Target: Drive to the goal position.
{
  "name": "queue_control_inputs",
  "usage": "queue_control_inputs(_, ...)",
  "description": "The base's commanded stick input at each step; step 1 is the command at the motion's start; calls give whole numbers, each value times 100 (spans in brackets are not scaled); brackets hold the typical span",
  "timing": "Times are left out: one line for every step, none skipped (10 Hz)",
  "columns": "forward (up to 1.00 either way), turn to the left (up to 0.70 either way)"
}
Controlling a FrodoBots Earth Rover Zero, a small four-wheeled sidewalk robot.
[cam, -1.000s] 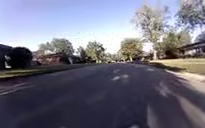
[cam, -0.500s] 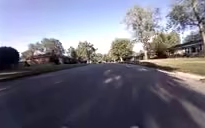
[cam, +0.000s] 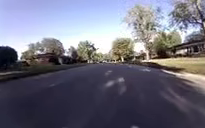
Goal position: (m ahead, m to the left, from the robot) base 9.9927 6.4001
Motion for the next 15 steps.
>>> queue_control_inputs(100, 0)
queue_control_inputs(100, 0)
queue_control_inputs(100, 0)
queue_control_inputs(100, 0)
queue_control_inputs(100, 0)
queue_control_inputs(100, 0)
queue_control_inputs(100, 0)
queue_control_inputs(100, 0)
queue_control_inputs(100, 0)
queue_control_inputs(100, 0)
queue_control_inputs(100, 0)
queue_control_inputs(100, 0)
queue_control_inputs(100, 0)
queue_control_inputs(100, 0)
queue_control_inputs(100, 0)
